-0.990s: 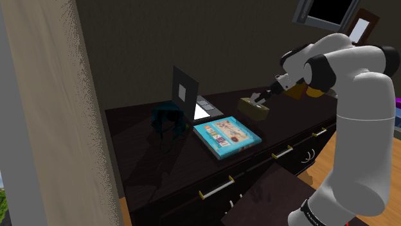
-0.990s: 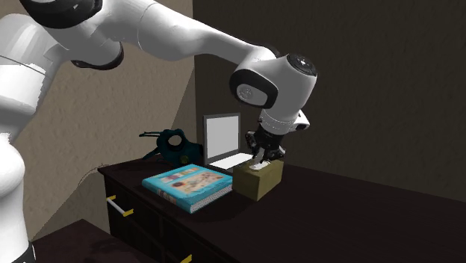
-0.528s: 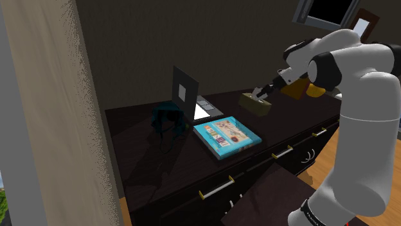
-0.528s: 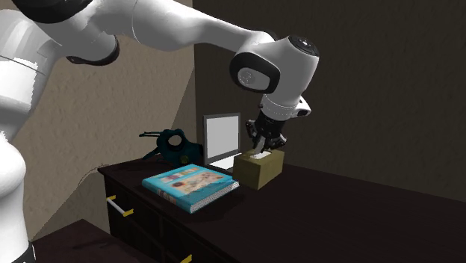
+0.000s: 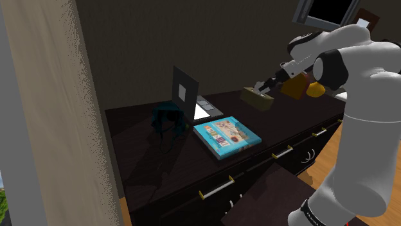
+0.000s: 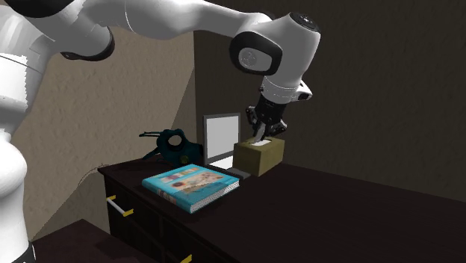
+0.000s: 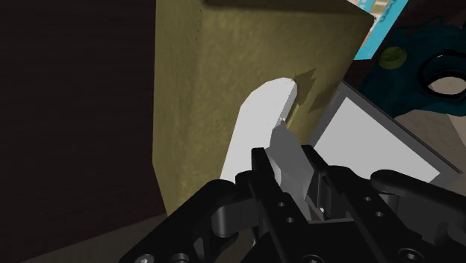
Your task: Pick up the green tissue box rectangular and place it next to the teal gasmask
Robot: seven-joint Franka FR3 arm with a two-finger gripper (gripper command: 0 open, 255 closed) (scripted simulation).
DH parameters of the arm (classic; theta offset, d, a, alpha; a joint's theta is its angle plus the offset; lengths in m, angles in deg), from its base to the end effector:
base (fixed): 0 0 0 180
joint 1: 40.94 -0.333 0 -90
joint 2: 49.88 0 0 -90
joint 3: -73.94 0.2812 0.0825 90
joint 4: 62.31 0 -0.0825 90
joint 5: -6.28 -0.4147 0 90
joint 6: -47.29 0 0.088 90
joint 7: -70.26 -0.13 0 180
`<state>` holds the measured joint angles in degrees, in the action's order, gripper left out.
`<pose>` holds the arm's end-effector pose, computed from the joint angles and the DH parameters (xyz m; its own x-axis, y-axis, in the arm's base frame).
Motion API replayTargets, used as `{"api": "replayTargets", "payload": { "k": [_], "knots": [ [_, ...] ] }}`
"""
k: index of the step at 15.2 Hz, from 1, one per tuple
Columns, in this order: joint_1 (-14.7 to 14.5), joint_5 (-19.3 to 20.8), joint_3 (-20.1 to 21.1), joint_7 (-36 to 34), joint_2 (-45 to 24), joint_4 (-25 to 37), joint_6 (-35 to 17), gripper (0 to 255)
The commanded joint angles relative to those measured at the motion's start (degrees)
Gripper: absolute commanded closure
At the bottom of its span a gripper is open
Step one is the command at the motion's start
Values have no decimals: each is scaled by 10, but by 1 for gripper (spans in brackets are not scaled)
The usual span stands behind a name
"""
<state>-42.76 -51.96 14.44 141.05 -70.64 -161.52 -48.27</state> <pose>0.4560 -0.4452 0.3981 0.8670 -0.1256 0.4823 0.1145 -0.8916 -0.4380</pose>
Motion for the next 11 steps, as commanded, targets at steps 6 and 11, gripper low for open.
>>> {"api": "replayTargets", "payload": {
  "k": [6, 11],
  "knots": [
    [-2, 16, -8, -35, 15, 36, 28, 255],
    [1, 24, -12, -58, 22, 65, 50, 255]
  ]
}}
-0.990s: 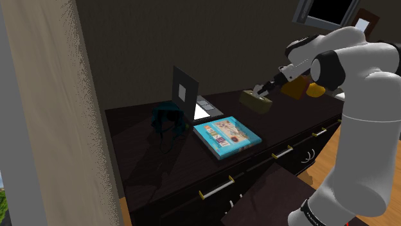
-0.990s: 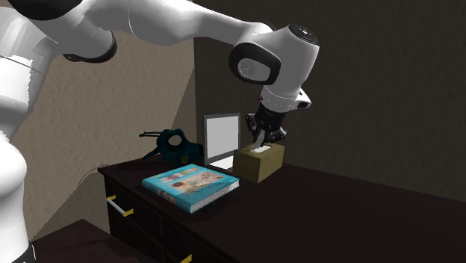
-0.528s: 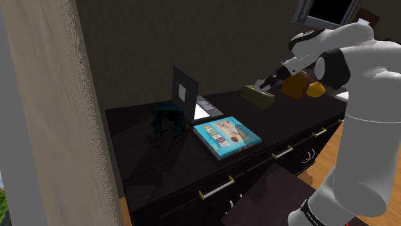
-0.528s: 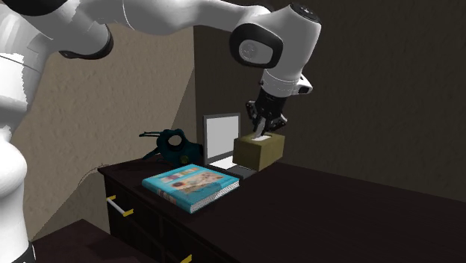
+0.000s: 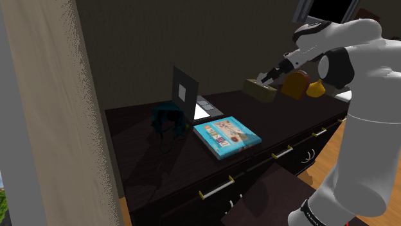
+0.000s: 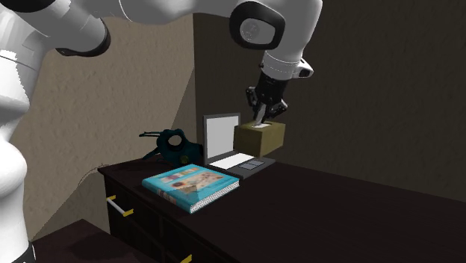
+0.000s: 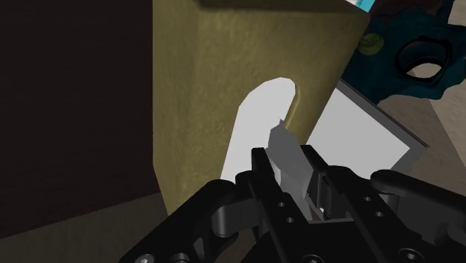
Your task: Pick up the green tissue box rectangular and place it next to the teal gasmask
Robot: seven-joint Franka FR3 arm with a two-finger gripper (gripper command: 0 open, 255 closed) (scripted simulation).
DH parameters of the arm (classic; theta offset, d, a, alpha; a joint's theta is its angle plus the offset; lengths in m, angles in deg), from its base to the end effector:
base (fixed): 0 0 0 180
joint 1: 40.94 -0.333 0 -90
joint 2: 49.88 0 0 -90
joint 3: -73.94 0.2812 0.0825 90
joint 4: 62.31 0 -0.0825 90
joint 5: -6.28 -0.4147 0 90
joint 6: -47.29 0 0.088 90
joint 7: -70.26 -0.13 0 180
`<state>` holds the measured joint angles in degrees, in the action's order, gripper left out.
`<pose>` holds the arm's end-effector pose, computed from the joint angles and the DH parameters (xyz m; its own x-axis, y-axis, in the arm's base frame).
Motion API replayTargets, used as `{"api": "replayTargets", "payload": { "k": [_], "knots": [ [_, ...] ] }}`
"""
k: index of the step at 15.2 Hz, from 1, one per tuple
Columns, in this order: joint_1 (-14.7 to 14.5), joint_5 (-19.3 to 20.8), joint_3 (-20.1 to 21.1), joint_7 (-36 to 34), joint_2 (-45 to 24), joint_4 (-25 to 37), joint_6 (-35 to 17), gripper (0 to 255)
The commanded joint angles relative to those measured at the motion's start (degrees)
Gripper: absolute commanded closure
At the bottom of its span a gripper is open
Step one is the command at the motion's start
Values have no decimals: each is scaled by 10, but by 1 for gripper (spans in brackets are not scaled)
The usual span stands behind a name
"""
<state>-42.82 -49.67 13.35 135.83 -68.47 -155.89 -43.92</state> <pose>0.4590 -0.4449 0.4583 0.8670 -0.1256 0.4822 0.1144 -0.8916 -0.4381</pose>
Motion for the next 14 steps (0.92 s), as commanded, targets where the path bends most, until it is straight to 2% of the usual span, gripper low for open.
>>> {"api": "replayTargets", "payload": {
  "k": [1, 14],
  "knots": [
    [3, 2, -1, -10, 2, 15, 12, 255],
    [31, 0, -1, -65, -1, 108, 81, 255]
  ]
}}
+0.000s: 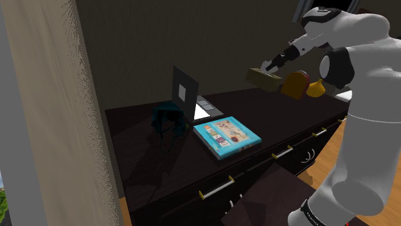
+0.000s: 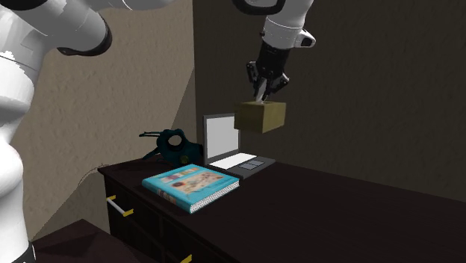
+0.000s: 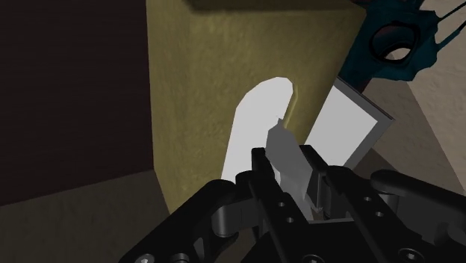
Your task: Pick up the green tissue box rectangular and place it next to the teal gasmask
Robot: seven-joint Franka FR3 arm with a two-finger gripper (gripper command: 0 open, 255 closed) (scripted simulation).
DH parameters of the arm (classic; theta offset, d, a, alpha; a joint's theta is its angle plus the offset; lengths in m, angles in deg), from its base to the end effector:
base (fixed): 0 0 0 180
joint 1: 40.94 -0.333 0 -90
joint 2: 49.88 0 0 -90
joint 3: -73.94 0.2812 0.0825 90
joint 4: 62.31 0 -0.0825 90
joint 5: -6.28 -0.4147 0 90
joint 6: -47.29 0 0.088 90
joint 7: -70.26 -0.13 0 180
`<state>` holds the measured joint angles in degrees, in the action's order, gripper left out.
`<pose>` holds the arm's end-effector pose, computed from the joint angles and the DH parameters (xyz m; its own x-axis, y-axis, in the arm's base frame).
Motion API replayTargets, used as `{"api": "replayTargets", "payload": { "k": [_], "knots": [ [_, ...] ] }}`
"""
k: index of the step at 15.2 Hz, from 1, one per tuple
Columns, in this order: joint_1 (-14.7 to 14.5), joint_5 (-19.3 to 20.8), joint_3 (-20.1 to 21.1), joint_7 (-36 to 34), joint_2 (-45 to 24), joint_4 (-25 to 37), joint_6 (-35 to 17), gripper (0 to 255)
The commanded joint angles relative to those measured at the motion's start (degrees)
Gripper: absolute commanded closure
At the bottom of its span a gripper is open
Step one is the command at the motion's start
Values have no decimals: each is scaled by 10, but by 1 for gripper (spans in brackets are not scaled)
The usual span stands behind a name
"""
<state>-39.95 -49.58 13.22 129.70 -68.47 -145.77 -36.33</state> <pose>0.4589 -0.4459 0.5361 0.8669 -0.1260 0.4823 0.1141 -0.8916 -0.4381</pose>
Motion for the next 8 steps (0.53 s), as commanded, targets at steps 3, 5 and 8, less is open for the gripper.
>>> {"api": "replayTargets", "payload": {
  "k": [3, 5, 8],
  "knots": [
    [-106, 71, -20, -38, 92, -80, -71, 255],
    [-169, 131, -18, -76, 167, -134, -131, 255],
    [-208, 221, 33, -147, 273, -207, -212, 255]
  ]
}}
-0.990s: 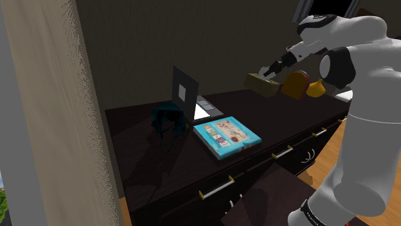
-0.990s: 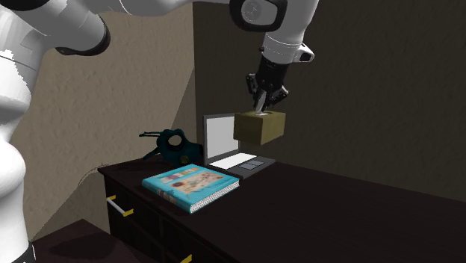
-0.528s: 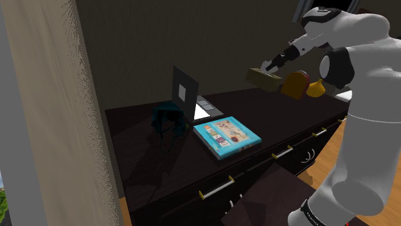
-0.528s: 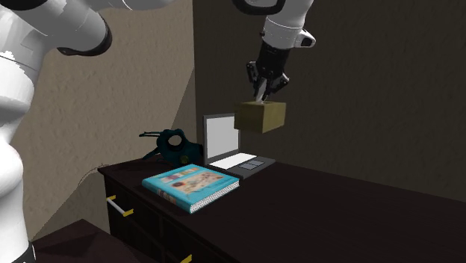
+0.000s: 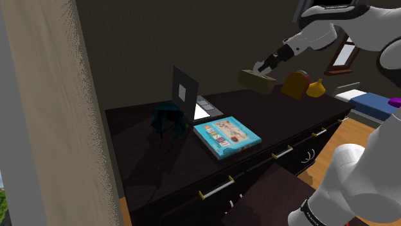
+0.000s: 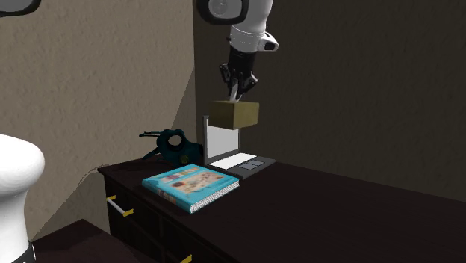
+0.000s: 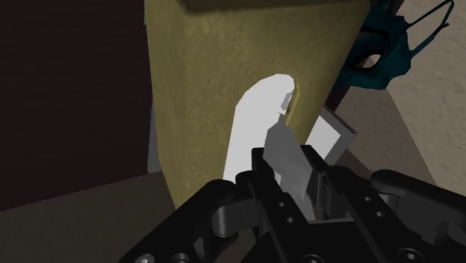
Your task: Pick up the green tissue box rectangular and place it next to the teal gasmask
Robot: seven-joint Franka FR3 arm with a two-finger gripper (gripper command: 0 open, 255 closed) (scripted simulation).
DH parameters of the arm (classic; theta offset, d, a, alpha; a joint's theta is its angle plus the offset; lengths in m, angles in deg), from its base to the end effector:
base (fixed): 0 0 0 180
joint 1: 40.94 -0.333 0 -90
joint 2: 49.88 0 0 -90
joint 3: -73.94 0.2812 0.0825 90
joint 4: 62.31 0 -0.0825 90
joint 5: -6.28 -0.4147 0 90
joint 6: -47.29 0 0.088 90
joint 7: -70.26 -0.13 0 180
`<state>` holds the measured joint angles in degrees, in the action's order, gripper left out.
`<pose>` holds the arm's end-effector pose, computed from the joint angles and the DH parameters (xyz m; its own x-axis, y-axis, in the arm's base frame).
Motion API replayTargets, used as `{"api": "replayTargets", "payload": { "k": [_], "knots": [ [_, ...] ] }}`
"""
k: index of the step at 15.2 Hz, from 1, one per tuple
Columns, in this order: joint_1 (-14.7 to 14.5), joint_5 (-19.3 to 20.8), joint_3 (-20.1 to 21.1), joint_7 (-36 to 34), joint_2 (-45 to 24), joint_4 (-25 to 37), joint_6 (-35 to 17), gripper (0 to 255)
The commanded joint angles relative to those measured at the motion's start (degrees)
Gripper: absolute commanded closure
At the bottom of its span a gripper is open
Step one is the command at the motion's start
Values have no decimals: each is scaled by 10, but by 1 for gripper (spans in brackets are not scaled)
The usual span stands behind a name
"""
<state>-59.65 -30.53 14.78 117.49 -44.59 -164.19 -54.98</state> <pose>0.4815 -0.3445 0.5340 0.8675 -0.1272 0.4809 0.1145 -0.8898 -0.4418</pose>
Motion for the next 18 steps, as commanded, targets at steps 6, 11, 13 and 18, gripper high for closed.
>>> {"api": "replayTargets", "payload": {
  "k": [6, 11, 13, 18],
  "knots": [
    [8, 110, 148, -130, 150, -135, -124, 255],
    [18, 134, 234, -202, 203, -205, -182, 255],
    [19, 139, 264, -229, 219, -228, -203, 255],
    [15, 142, 337, -295, 244, -274, -252, 255]
  ]
}}
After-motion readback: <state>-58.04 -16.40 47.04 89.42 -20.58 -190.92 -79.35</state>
